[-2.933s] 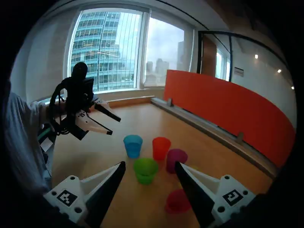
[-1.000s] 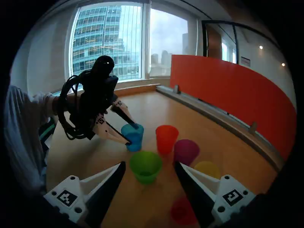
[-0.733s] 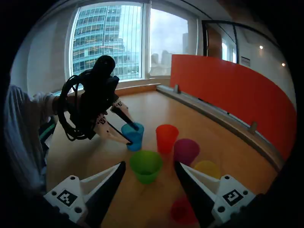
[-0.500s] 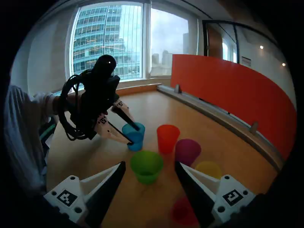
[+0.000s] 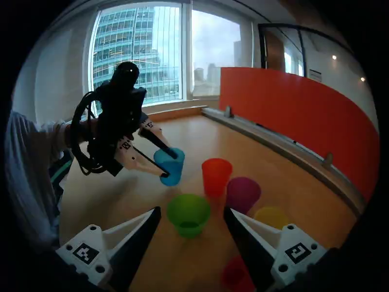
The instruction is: Pour water
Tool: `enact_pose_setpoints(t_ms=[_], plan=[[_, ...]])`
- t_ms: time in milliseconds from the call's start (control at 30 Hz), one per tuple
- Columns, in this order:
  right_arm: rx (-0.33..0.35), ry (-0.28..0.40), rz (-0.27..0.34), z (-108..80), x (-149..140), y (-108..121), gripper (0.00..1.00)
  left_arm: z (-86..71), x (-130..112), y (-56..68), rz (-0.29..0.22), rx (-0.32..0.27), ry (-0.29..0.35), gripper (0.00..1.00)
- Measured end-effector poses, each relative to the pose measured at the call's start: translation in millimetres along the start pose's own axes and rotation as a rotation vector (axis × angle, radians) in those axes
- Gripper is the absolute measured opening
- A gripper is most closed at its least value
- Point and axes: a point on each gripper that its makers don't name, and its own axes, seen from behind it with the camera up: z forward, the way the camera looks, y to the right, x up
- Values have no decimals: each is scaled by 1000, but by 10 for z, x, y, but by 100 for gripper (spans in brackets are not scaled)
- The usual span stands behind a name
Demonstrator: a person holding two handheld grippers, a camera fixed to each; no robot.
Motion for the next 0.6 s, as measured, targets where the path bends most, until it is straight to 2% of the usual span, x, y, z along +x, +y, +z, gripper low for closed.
enact_pose_setpoints(t_ms=[600], plan=[[9, -88, -23, 267, -340, -49, 100, -373, 348, -3, 23, 37, 114, 86]])
